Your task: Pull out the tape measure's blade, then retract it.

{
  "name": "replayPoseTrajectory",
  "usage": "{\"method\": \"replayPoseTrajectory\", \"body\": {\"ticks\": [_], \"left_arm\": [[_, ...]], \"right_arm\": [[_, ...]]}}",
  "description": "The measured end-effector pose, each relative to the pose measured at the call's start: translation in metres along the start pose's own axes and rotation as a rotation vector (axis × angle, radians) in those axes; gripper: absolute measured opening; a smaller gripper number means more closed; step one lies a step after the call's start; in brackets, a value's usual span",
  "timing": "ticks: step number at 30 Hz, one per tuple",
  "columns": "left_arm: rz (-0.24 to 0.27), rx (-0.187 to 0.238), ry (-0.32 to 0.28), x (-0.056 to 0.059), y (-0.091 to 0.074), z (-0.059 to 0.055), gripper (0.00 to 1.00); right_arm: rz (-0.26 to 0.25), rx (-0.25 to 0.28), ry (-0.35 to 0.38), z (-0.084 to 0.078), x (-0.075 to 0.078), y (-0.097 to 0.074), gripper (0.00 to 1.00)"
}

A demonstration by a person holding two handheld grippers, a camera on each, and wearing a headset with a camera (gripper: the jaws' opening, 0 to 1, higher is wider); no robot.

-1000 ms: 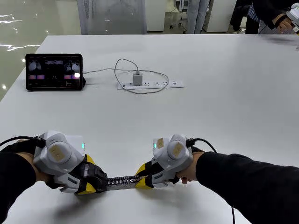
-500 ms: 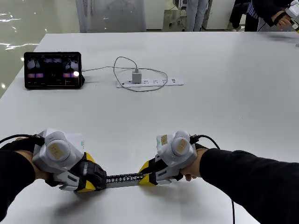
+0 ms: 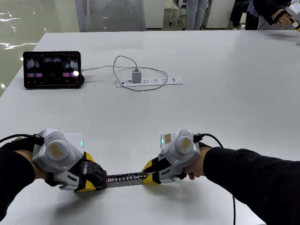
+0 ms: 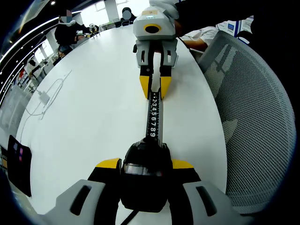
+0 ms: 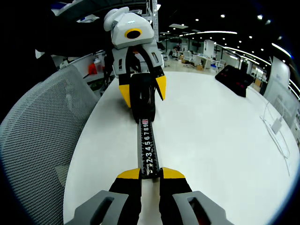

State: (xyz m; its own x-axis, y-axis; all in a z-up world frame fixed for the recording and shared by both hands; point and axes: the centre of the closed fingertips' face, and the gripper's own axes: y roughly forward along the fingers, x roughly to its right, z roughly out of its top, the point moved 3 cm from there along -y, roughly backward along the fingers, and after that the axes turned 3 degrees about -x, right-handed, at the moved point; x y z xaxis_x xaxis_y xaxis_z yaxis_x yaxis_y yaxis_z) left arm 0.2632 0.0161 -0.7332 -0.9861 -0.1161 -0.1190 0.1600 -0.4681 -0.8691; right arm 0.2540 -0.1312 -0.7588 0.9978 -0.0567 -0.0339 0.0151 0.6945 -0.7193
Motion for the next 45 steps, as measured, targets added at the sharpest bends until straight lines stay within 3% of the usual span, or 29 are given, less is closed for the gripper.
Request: {"method": "replayPoseTrajectory", "body": {"ticks": [45], "left_arm": [[0.003,0.003,0.003,0.000,0.000,0.000,0.34]], "right_arm": [[0.001,-0.025,0.001,-0.021,0.003,-0.022,0.10]]}}
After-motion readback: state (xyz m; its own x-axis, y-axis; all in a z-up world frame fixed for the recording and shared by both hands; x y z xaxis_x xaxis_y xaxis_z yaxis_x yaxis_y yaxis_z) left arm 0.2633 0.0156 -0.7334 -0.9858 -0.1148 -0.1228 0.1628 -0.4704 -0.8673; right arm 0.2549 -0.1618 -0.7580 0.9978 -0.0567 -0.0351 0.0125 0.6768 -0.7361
